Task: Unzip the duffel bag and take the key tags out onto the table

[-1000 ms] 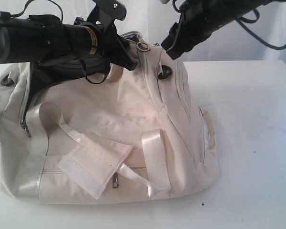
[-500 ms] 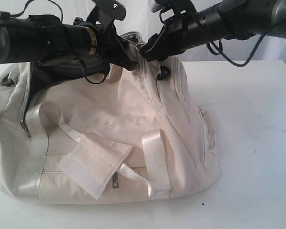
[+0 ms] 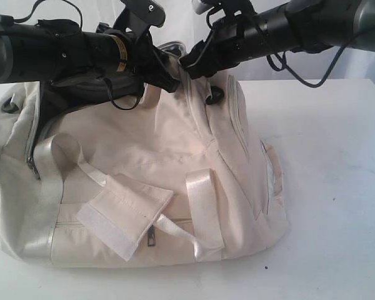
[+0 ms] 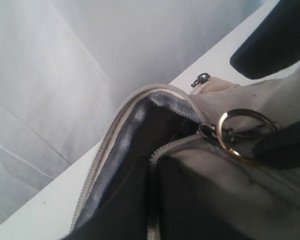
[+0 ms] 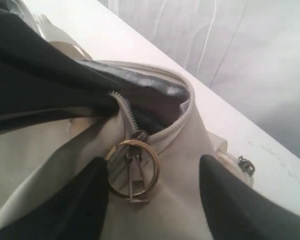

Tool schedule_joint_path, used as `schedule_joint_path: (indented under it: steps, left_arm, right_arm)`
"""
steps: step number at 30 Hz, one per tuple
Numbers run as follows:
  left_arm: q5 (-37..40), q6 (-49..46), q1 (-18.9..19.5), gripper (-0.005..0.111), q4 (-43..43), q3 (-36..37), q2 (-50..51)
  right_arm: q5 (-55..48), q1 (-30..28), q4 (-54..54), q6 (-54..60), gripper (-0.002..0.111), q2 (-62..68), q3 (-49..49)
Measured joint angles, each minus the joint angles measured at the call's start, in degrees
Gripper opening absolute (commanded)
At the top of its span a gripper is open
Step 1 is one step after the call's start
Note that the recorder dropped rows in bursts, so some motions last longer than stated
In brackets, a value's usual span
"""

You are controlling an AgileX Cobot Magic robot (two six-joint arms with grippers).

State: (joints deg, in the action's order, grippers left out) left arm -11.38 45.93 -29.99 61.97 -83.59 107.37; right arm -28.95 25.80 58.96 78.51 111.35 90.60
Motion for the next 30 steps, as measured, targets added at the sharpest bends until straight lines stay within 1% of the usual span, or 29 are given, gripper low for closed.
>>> schedule_joint_path:
  steps: [5,8,11,17,18,23,24,25,28,30]
  left_arm:
    - [0.0,0.0,0.0,0.000,0.0,0.0,0.0]
    - [0.0,0.0,0.0,0.000,0.0,0.0,0.0]
    - [0.2,0.0,0.0,0.000,0.0,0.0,0.0]
    - [0.9,0.0,0.0,0.000,0.0,0.0,0.0]
    - [1.0,0.0,0.0,0.000,0.0,0.0,0.0]
    - [1.3,0.0,0.0,0.000,0.0,0.0,0.0]
    - [1.4,0.0,0.0,0.000,0.0,0.0,0.0]
    - [1.6,0.0,0.0,0.000,0.0,0.0,0.0]
    - [2.4,0.0,0.0,0.000,0.0,0.0,0.0]
    - [2.6,0.0,0.0,0.000,0.0,0.0,0.0]
  right_arm:
    - [1.6,0.0,0.3,1.6,0.063,0.9,0.0]
    - [1.5,0.1,0.7,1.9,0.061,2.2,0.0]
    - [1.4,1.1,1.0,3.1,0.054,3.3,0.0]
    - [3.2,3.0,1.0,9.4,0.034,3.4,0.0]
    - [3.3,3.2,1.0,10.0,0.029,3.4,0.0]
    - [3.6,3.5,0.8,10.8,0.011,3.4,0.0]
    - [3.7,3.5,0.8,10.8,0.003,3.4,0.0]
    - [3.7,3.5,0.7,10.8,0.000,3.1,0.0]
    - [3.8,3.5,-0.2,10.9,0.000,1.9,0.0]
    - [3.7,3.6,-2.7,10.9,0.000,0.9,0.0]
